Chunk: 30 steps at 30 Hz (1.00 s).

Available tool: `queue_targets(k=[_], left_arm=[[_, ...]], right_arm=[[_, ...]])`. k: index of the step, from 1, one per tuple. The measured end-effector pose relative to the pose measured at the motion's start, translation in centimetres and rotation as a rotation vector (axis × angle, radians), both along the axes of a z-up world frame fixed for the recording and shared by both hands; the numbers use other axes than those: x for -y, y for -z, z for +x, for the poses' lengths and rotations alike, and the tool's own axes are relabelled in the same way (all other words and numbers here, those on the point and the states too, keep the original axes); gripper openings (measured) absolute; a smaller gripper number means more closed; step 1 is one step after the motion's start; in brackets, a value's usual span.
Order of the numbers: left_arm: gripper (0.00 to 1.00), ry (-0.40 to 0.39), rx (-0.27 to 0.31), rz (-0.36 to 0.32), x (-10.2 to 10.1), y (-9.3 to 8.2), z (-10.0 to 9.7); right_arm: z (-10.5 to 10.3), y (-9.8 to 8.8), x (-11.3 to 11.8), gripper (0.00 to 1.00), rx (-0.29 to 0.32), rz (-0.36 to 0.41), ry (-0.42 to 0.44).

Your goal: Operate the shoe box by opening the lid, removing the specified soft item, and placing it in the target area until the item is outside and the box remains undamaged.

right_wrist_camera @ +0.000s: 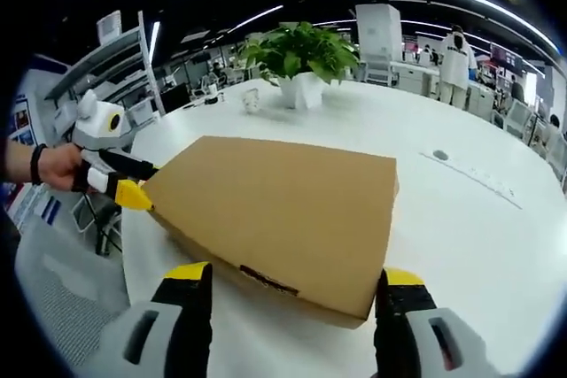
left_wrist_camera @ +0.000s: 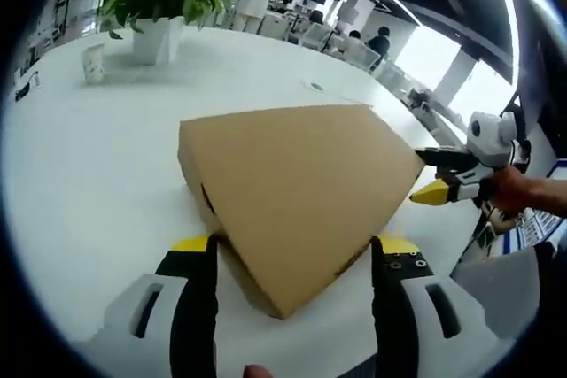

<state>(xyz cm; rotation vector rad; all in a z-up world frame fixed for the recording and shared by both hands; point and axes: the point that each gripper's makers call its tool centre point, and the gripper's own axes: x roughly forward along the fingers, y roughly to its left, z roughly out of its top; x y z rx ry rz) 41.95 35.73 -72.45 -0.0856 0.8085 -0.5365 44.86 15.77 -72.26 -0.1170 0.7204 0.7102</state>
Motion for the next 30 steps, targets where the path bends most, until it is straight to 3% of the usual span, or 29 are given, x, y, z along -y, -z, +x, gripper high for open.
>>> queue_targets(k=[2, 5, 30], left_arm=[[0.67, 0.034, 0.014, 0.051, 0.1, 0.2, -0.3], [0.64, -0.005, 0.004, 0.028, -0.3, 0.2, -0.2], [0.60, -0.107, 0.022, 0.030, -2.7, 0.0, -2.7]], right_arm=[[0.2, -0.1, 0.1, 0.70, -0.004, 0.014, 0.029], [0.2, 0.0, 0.0, 0.70, 0.003, -0.004, 0.010], [0.3, 0.1, -2.8, 0.67, 0.003, -0.030, -0.115]])
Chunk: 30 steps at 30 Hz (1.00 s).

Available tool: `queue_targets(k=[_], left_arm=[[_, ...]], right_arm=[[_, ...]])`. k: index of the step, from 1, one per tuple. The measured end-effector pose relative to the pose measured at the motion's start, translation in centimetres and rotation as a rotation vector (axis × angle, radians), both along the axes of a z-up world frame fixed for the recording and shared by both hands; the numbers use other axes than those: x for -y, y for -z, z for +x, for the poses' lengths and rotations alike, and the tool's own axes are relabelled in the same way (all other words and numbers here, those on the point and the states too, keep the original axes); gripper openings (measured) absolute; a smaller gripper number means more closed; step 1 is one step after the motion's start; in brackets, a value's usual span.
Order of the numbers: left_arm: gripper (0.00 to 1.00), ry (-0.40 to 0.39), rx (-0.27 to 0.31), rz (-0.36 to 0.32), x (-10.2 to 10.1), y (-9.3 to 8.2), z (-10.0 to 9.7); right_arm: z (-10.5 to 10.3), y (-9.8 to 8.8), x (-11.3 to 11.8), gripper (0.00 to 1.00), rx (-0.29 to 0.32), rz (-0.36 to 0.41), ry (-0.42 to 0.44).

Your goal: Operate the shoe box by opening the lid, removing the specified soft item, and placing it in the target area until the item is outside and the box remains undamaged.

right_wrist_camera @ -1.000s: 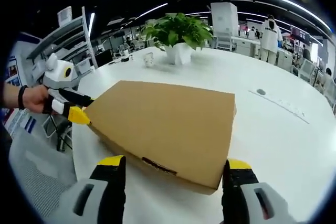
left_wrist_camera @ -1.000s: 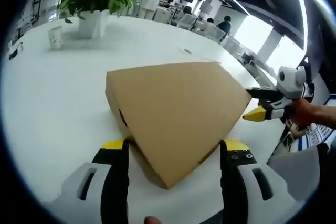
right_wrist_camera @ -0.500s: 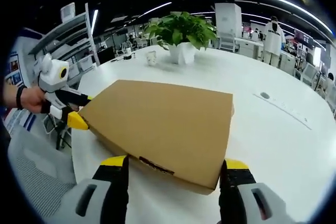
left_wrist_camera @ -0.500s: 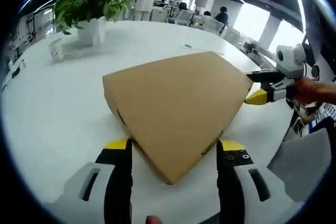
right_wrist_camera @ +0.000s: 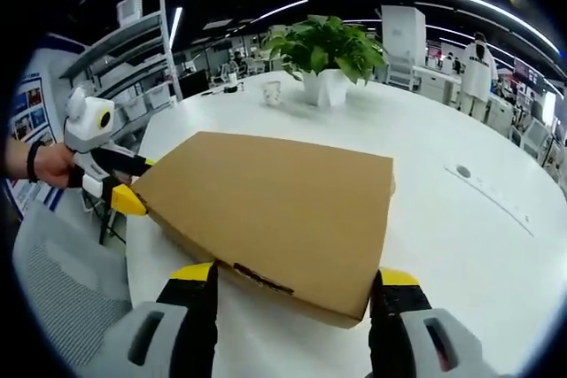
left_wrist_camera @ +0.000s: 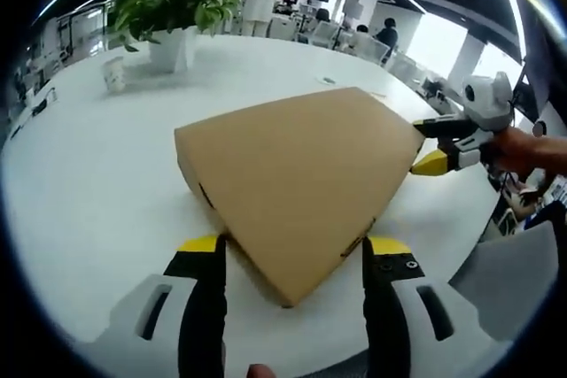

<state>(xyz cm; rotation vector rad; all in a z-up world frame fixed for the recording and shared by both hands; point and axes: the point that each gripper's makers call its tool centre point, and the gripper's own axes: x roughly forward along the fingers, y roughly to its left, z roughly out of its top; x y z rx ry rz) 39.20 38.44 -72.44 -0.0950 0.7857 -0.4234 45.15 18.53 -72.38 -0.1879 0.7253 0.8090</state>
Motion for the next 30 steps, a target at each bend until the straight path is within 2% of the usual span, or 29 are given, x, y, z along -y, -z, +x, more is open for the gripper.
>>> queue_targets(k=[16, 30], left_arm=[[0.57, -0.043, 0.006, 0.009, -0.3, -0.6, -0.5], [0.54, -0.083, 0.001, -0.016, -0.4, -1.5, -0.7]], right_arm=[[-0.4, -0.4, -0.2, 0.66, 0.006, 0.012, 0.010], [0.1, -1.0, -0.2, 0.65, 0.011, -0.014, -0.032]])
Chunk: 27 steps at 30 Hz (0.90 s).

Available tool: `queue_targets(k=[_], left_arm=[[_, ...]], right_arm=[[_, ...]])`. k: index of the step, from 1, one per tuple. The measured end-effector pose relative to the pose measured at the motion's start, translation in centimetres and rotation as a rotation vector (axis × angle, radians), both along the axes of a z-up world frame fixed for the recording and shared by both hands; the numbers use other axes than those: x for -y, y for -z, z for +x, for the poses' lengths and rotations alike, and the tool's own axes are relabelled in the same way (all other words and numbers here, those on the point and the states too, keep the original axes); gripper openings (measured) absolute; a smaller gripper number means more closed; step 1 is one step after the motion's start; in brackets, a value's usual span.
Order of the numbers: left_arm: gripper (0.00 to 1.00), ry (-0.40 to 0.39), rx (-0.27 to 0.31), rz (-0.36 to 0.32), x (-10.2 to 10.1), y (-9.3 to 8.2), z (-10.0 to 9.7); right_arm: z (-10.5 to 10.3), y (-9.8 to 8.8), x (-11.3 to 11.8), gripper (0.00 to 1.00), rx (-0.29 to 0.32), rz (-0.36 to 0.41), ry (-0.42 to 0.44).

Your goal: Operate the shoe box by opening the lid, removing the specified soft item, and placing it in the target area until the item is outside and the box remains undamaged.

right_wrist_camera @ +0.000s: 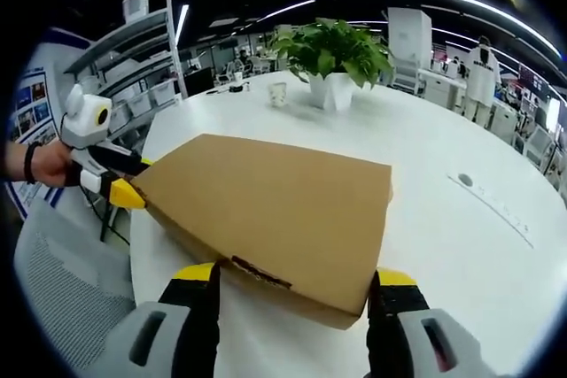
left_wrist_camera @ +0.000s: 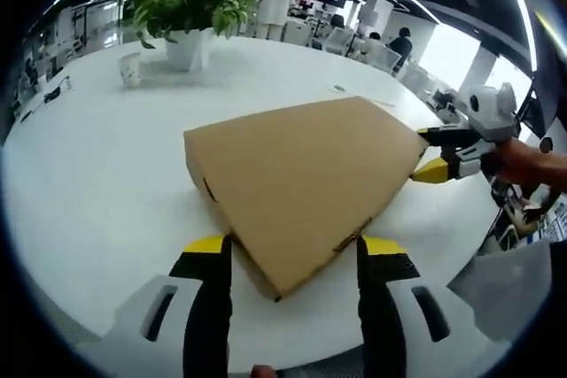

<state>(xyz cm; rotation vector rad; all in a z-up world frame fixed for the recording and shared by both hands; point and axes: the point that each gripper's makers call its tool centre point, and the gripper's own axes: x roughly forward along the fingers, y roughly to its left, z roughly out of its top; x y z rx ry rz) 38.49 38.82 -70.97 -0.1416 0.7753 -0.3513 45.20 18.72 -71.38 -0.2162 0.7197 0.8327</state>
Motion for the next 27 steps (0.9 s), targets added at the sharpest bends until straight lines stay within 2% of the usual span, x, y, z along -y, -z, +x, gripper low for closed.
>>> queue_targets(k=[13, 27], left_arm=[[0.51, -0.026, 0.021, 0.005, -0.1, -1.1, -0.4], [0.47, -0.005, 0.074, 0.056, -0.4, -3.2, -0.5]], right_arm=[[-0.1, -1.0, 0.1, 0.65, 0.016, 0.011, 0.018], [0.0, -2.9, 0.0, 0.65, 0.049, 0.048, 0.049]])
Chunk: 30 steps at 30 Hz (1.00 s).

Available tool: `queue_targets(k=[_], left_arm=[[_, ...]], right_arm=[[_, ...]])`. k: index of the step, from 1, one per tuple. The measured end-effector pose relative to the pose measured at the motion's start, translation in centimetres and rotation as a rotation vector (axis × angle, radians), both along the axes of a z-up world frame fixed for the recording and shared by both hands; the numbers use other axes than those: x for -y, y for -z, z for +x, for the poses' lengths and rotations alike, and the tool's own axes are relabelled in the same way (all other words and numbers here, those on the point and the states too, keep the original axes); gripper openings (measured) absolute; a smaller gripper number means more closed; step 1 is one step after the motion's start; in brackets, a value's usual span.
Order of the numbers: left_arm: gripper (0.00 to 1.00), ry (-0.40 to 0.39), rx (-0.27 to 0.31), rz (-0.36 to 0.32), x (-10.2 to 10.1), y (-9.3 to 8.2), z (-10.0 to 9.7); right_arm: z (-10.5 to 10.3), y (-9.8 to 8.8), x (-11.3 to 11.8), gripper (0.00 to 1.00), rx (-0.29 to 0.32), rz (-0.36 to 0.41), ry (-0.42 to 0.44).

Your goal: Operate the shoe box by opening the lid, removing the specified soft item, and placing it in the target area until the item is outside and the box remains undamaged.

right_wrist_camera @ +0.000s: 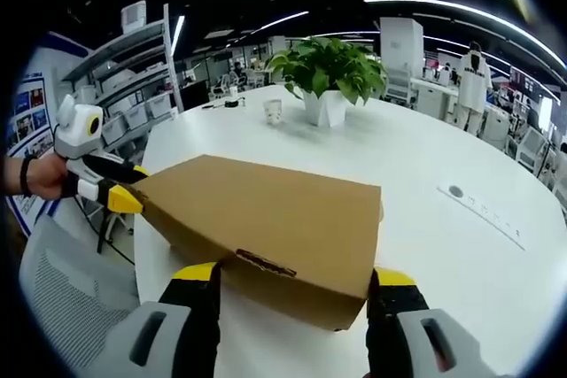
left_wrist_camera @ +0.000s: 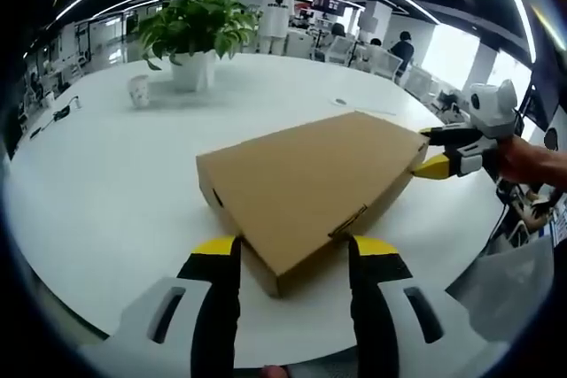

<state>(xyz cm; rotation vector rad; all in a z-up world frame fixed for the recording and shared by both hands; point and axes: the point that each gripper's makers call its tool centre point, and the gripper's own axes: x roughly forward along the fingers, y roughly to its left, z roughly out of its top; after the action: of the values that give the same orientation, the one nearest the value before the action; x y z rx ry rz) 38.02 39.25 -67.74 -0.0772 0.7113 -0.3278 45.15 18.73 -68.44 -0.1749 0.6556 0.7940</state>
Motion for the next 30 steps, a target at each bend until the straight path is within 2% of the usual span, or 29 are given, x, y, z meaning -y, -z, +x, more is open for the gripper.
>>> queue_targets(k=[6, 15, 19, 25, 30], left_arm=[[0.46, 0.014, 0.037, -0.002, -0.2, -0.9, -0.1], [0.46, 0.066, 0.101, 0.035, -0.3, -2.5, 0.2], [0.48, 0.116, 0.123, 0.096, -0.3, -2.8, 0.4], [0.44, 0.123, 0.158, 0.140, -0.9, -3.5, 0.9], [0.40, 0.143, 0.180, 0.193, -1.3, -3.8, 1.2]], right_arm=[[0.2, -1.1, 0.0, 0.64, 0.004, 0.030, 0.009], [0.8, -3.3, -0.2, 0.64, 0.011, 0.090, 0.028], [1.2, -4.2, -0.3, 0.63, 0.013, 0.109, 0.034], [1.7, -5.3, -0.5, 0.63, 0.017, 0.138, 0.048], [2.0, -6.1, -0.6, 0.61, 0.036, 0.121, 0.040]])
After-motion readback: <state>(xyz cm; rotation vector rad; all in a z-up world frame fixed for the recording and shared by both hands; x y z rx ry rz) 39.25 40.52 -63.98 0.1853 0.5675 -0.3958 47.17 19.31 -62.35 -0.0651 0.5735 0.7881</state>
